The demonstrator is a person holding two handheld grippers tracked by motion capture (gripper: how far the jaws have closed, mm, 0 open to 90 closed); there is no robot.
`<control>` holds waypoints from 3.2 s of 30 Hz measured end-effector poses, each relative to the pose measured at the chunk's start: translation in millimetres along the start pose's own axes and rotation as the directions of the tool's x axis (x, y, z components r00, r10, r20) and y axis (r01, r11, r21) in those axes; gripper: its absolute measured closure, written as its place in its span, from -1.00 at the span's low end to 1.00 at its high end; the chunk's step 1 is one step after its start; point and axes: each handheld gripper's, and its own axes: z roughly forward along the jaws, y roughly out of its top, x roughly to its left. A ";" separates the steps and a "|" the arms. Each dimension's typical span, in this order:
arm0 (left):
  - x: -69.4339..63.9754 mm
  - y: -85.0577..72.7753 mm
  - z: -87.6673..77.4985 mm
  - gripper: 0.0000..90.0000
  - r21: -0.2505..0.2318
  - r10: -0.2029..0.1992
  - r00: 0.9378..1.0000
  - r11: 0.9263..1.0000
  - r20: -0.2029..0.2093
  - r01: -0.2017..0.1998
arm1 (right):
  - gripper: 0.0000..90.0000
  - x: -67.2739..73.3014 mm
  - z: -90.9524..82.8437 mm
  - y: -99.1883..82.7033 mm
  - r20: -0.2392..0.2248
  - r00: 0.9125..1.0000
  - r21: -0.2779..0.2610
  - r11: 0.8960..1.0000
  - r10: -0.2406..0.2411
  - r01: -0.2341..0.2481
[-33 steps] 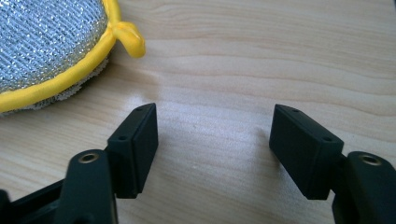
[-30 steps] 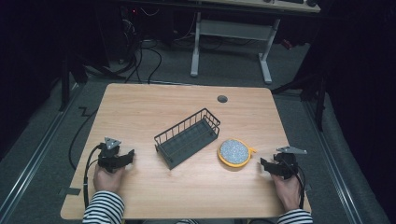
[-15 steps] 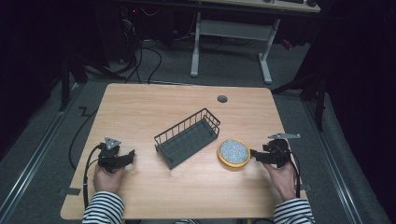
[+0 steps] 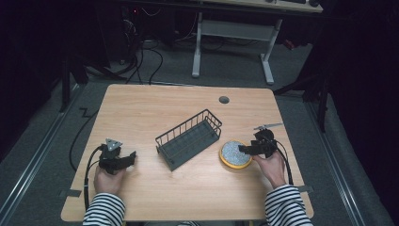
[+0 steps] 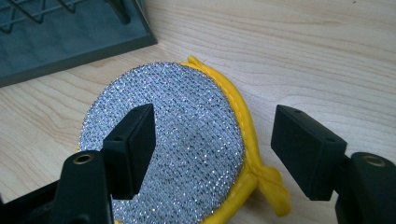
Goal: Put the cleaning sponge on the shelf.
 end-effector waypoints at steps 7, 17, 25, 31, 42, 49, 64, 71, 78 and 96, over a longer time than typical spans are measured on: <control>0.0 0.0 0.0 -0.34 0.000 0.000 1.000 1.000 0.000 0.000 | -0.28 -6.8 8.8 1.9 0.005 1.000 0.044 0.999 0.023 -0.023; 0.0 0.0 0.0 -0.34 0.000 0.000 1.000 1.000 0.000 0.000 | -0.07 -10.4 18.4 1.2 -0.065 0.997 0.081 0.996 0.041 -0.036; -0.1 0.0 0.0 -0.34 0.000 0.001 1.000 1.000 -0.001 -0.001 | 0.39 -11.1 18.3 1.2 -0.075 0.997 0.098 0.995 0.015 -0.007; -0.1 0.0 0.0 -0.34 0.000 0.001 1.000 1.000 -0.001 -0.001 | 0.78 -4.4 15.8 1.9 -0.069 0.996 0.092 0.994 -0.048 0.054; -0.1 0.0 0.0 -0.34 0.000 0.001 1.000 1.000 -0.001 -0.001 | 0.84 -1.3 9.1 2.0 -0.082 0.994 0.058 0.995 -0.073 0.078; -0.2 0.0 0.0 -0.34 0.000 0.001 1.000 1.000 -0.001 -0.001 | 0.84 -1.7 -4.0 2.3 -0.076 0.994 0.022 0.997 -0.076 0.078; -0.2 0.0 0.0 -0.34 0.000 0.001 1.000 1.000 -0.001 -0.001 | 0.84 8.4 -30.4 15.2 -0.049 0.991 -0.039 0.991 -0.128 0.126; -0.4 -0.1 0.0 -0.34 0.000 0.000 1.000 1.000 0.000 0.000 | 0.84 14.0 -44.2 23.4 -0.056 0.987 -0.079 0.986 -0.148 0.144; -0.5 -0.1 -0.1 -0.34 0.000 0.000 1.000 1.000 -0.001 0.000 | 0.84 16.9 -53.5 31.4 -0.063 0.986 -0.120 0.982 -0.154 0.145; -1.1 -0.2 0.1 -0.35 -0.002 -0.002 1.000 1.000 -0.002 0.002 | 0.84 34.7 -68.1 63.3 -0.106 0.977 -0.184 0.970 -0.182 0.161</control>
